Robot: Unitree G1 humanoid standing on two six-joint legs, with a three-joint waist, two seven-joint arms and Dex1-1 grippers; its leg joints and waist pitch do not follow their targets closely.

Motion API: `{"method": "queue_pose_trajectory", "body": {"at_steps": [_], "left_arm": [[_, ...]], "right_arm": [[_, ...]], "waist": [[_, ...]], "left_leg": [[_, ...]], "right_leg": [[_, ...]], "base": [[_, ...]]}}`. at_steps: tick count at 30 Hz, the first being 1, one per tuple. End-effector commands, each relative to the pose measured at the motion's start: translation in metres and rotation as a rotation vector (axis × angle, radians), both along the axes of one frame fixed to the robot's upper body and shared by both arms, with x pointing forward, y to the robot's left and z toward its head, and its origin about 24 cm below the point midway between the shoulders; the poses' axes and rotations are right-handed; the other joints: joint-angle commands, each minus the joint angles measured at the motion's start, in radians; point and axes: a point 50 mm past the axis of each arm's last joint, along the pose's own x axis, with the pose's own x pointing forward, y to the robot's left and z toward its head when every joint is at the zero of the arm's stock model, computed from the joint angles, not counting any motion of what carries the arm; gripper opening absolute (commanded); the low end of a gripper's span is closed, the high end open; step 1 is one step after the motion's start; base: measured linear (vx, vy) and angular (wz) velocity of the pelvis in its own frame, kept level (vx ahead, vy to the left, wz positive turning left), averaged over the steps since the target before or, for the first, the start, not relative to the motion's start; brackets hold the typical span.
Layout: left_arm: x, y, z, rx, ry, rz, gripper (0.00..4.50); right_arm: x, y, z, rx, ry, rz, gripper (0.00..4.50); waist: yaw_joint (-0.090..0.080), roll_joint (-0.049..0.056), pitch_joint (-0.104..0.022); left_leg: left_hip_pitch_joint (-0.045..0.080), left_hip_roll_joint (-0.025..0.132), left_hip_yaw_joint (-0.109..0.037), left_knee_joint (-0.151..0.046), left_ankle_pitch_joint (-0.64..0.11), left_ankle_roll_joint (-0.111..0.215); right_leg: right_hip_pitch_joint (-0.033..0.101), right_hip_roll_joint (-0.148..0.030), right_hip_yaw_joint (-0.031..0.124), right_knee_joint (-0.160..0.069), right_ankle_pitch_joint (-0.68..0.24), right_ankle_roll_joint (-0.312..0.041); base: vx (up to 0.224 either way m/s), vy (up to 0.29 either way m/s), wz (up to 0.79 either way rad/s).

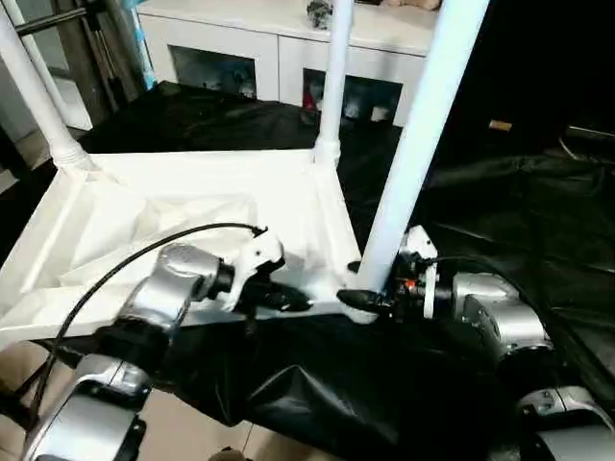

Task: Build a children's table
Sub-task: Rotate leg to tighten

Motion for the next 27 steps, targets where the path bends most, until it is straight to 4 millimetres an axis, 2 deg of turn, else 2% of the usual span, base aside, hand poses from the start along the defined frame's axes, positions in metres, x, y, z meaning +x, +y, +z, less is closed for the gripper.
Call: {"method": "queue_pose_trajectory", "body": {"at_steps": [1,4,5,9,12,13,16,19,21,22,23,24,27], "left_arm": [[-0.003,-0.013,0.011,-0.071,-0.013,-0.085,0.0],[-0.002,-0.013,0.01,-0.067,-0.021,-0.07,0.0],[-0.002,-0.013,0.01,-0.064,-0.026,-0.062,0.0],[0.005,-0.016,0.009,-0.053,-0.054,0.01,0.0],[0.017,-0.023,0.01,-0.046,-0.101,0.138,0.0],[0.022,-0.026,0.01,-0.044,-0.118,0.185,0.0],[0.029,-0.035,0.009,-0.026,-0.146,0.263,0.0],[0.035,-0.043,0.009,-0.014,-0.169,0.354,0.0],[0.038,-0.049,0.01,-0.017,-0.181,0.396,0.0],[0.042,-0.059,0.011,-0.028,-0.193,0.449,0.0],[0.043,-0.062,0.011,-0.032,-0.194,0.456,0.0],[0.044,-0.066,0.012,-0.033,-0.203,0.466,0.0],[0.043,-0.075,0.012,-0.044,-0.207,0.446,0.0]], "right_arm": [[-0.007,0.007,-0.005,-0.003,0.036,0.054,2.99],[-0.009,0.01,-0.006,-0.002,0.049,0.064,2.8],[-0.009,0.01,-0.006,-0.001,0.051,0.065,2.8],[-0.009,0.014,-0.008,0.001,0.058,0.047,2.67],[-0.001,0.022,-0.016,-0.022,0.045,-0.095,2.66],[0.005,0.026,-0.02,-0.047,0.042,-0.183,2.64],[0.014,0.034,-0.027,-0.082,0.054,-0.342,2.58],[0.021,0.042,-0.031,-0.105,0.076,-0.476,2.54],[0.023,0.047,-0.033,-0.115,0.086,-0.514,2.54],[0.025,0.058,-0.035,-0.142,0.092,-0.583,2.54],[0.026,0.061,-0.036,-0.151,0.092,-0.605,2.54],[0.027,0.064,-0.035,-0.157,0.078,-0.624,2.54],[0.029,0.075,-0.03,-0.136,0.03,-0.61,2.54]], "waist": [[-0.001,0.003,-0.059],[0.0,0.003,-0.06],[0.001,0.0,-0.059],[0.003,0.001,-0.057],[0.002,-0.002,-0.056],[-0.002,-0.001,-0.054],[-0.01,-0.003,-0.053],[-0.022,-0.002,-0.055],[-0.024,-0.002,-0.055],[-0.023,-0.002,-0.057],[-0.022,-0.002,-0.057],[-0.02,0.003,-0.058],[-0.023,0.0,-0.059]], "left_leg": [[0.011,0.023,0.005,-0.061,-0.158,0.06],[0.011,0.023,0.005,-0.06,-0.159,0.06],[0.013,0.023,0.006,-0.061,-0.164,0.059],[0.015,0.024,0.006,-0.062,-0.181,0.05],[0.016,0.022,0.005,-0.064,-0.201,0.032],[0.017,0.019,0.003,-0.067,-0.219,0.011],[0.016,0.017,0.0,-0.07,-0.23,-0.008],[0.012,0.015,-0.002,-0.07,-0.219,-0.009],[0.013,0.014,-0.001,-0.068,-0.216,-0.005],[0.013,0.013,0.001,-0.066,-0.206,0.003],[0.013,0.013,0.001,-0.066,-0.2,0.003],[0.013,0.013,0.0,-0.066,-0.196,0.004],[0.008,0.011,0.001,-0.064,-0.186,0.014]], "right_leg": [[0.052,-0.043,0.035,-0.058,-0.053,-0.266],[0.052,-0.045,0.034,-0.058,-0.051,-0.268],[0.052,-0.046,0.035,-0.059,-0.064,-0.266],[0.049,-0.046,0.036,-0.063,-0.099,-0.257],[0.047,-0.048,0.038,-0.068,-0.151,-0.239],[0.045,-0.052,0.039,-0.075,-0.206,-0.225],[0.044,-0.051,0.04,-0.079,-0.255,-0.201],[0.047,-0.048,0.039,-0.078,-0.232,-0.197],[0.046,-0.046,0.039,-0.077,-0.212,-0.201],[0.046,-0.046,0.039,-0.076,-0.196,-0.202],[0.047,-0.047,0.039,-0.076,-0.188,-0.204],[0.047,-0.047,0.038,-0.075,-0.183,-0.205],[0.051,-0.045,0.038,-0.072,-0.145,-0.208]], "base": [[0.0,0.0,0.0],[0.0,0.0,0.0],[0.0,0.0,0.0],[0.0,0.0,0.0],[0.0,0.0,0.0],[0.0,0.0,0.0],[0.0,0.0,0.0],[0.0,0.0,0.0],[0.0,0.0,0.0],[0.0,0.0,0.0],[0.0,0.0,0.0],[0.0,0.0,0.0],[0.0,0.0,0.0]]}}
